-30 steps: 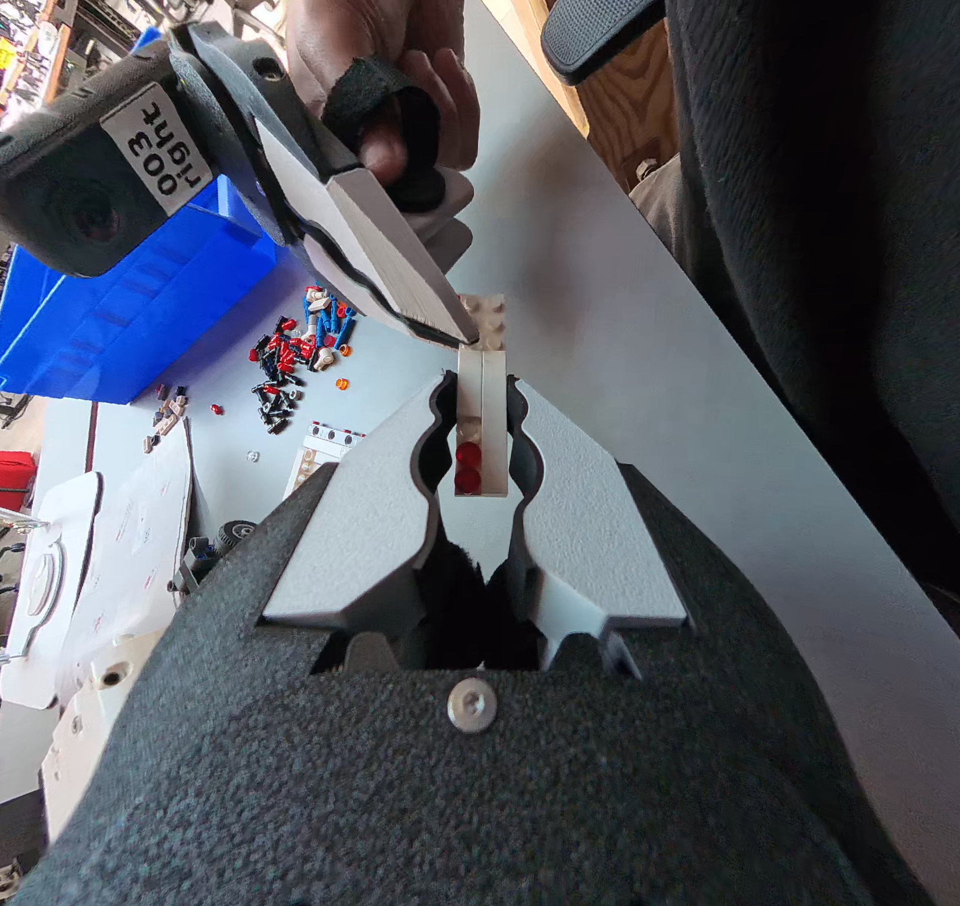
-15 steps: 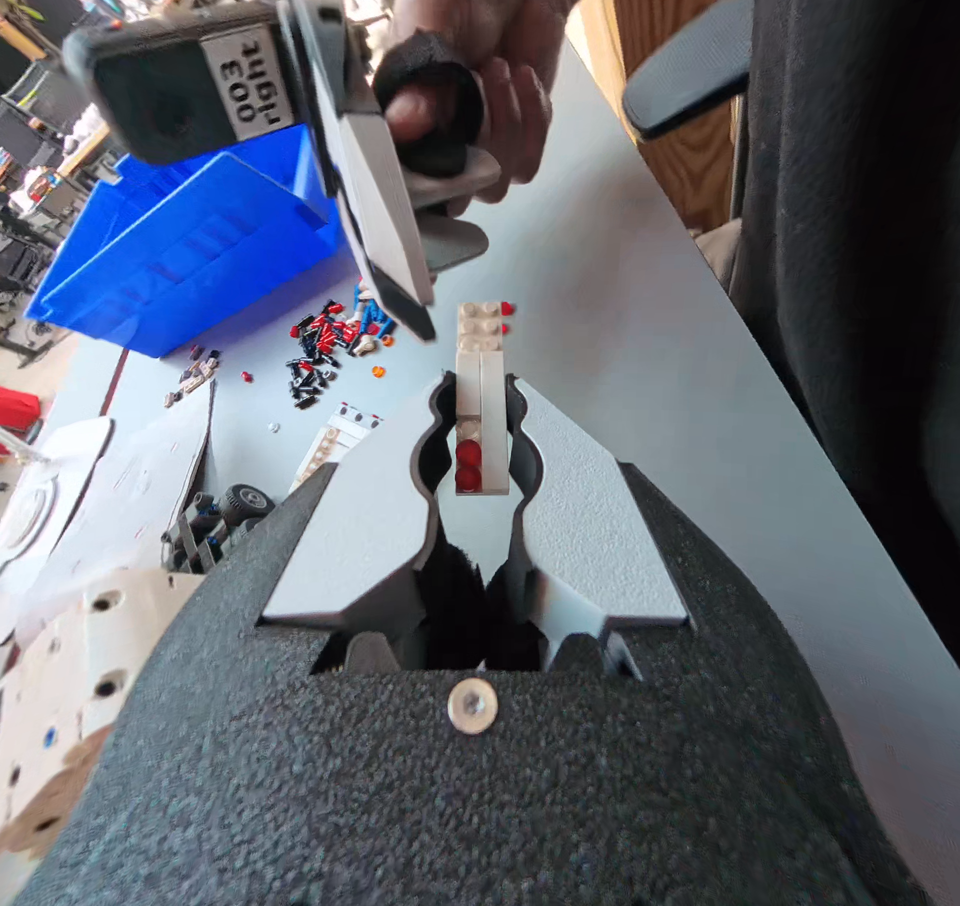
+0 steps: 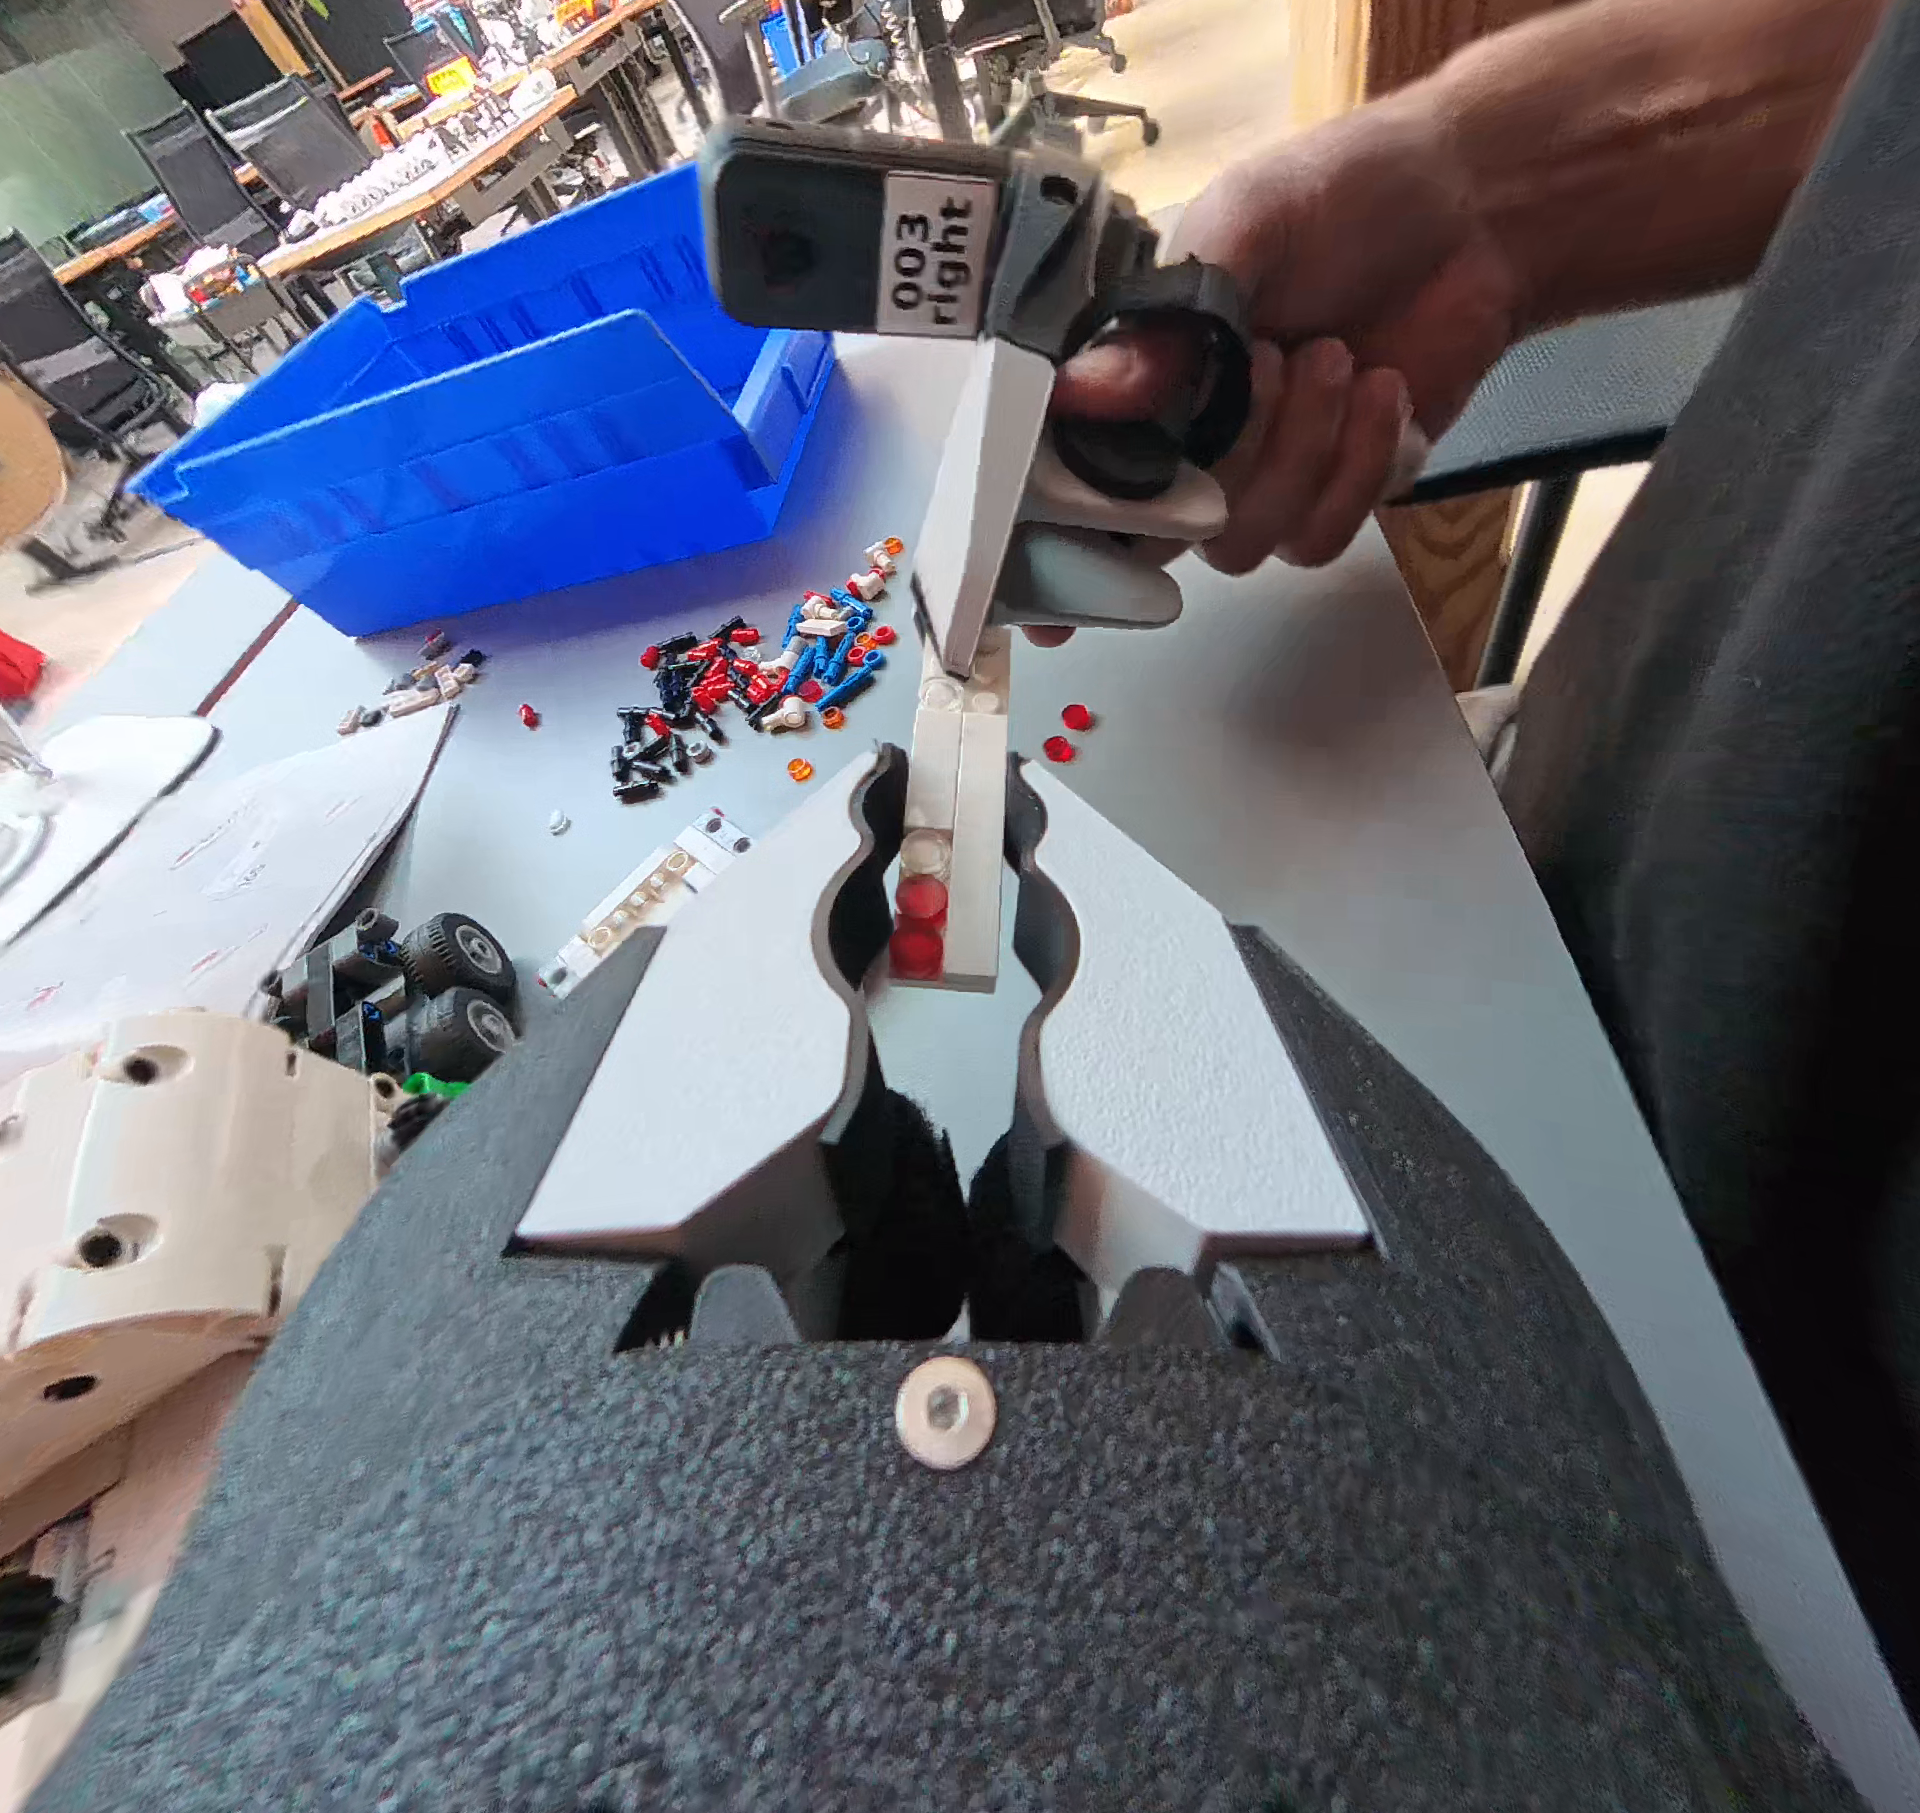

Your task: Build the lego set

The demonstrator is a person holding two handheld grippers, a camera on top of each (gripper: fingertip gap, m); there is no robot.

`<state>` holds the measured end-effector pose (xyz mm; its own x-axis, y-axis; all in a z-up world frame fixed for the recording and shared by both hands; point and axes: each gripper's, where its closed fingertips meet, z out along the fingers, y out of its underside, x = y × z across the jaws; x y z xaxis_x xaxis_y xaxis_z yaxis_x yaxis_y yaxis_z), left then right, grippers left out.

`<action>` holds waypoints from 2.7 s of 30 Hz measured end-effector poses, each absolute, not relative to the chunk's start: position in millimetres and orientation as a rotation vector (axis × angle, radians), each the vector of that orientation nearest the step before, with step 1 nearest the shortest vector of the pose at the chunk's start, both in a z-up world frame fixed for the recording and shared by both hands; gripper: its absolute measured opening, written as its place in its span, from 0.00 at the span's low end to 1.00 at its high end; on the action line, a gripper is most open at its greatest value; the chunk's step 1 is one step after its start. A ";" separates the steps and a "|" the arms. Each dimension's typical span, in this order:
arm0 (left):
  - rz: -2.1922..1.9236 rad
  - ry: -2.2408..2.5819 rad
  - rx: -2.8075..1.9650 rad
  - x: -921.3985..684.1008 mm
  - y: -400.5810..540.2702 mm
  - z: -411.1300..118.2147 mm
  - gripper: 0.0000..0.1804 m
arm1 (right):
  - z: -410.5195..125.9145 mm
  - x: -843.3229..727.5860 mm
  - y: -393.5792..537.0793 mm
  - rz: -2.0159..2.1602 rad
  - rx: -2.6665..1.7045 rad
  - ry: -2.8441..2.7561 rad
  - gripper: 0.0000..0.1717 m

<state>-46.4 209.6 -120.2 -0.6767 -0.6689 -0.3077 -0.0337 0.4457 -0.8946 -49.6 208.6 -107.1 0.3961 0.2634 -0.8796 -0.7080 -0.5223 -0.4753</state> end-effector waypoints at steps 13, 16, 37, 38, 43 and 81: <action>-2.133 1.829 -1.286 -37.5 218.6 -85.4 0.13 | -78.9 -27.5 216.2 1.060 -1.367 0.535 0.02; -2.315 1.815 -1.348 -41.6 213.5 -83.2 0.09 | -79.2 -35.4 220.1 1.046 -1.375 0.513 0.02; -2.249 1.484 -1.880 -41.9 228.8 -109.7 0.03 | -97.1 -7.1 184.8 0.782 -1.715 0.308 0.08; -2.233 1.425 -1.960 -44.1 232.0 -115.8 0.03 | -110.1 -2.1 176.3 0.656 -1.831 0.252 0.09; -2.211 1.230 -2.148 -57.5 229.8 -132.3 0.03 | -161.6 -5.6 158.7 0.207 -2.186 -0.039 0.10; -2.341 1.185 -2.189 -60.5 206.4 -128.9 0.03 | -121.0 -48.4 211.5 0.154 -2.047 -0.340 0.04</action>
<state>-60.5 206.4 -128.9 -0.1572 -0.2496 0.9555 -0.6223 -0.7263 -0.2921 -48.4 211.5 -121.0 0.9522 0.3037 0.0338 0.1742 -0.4487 -0.8765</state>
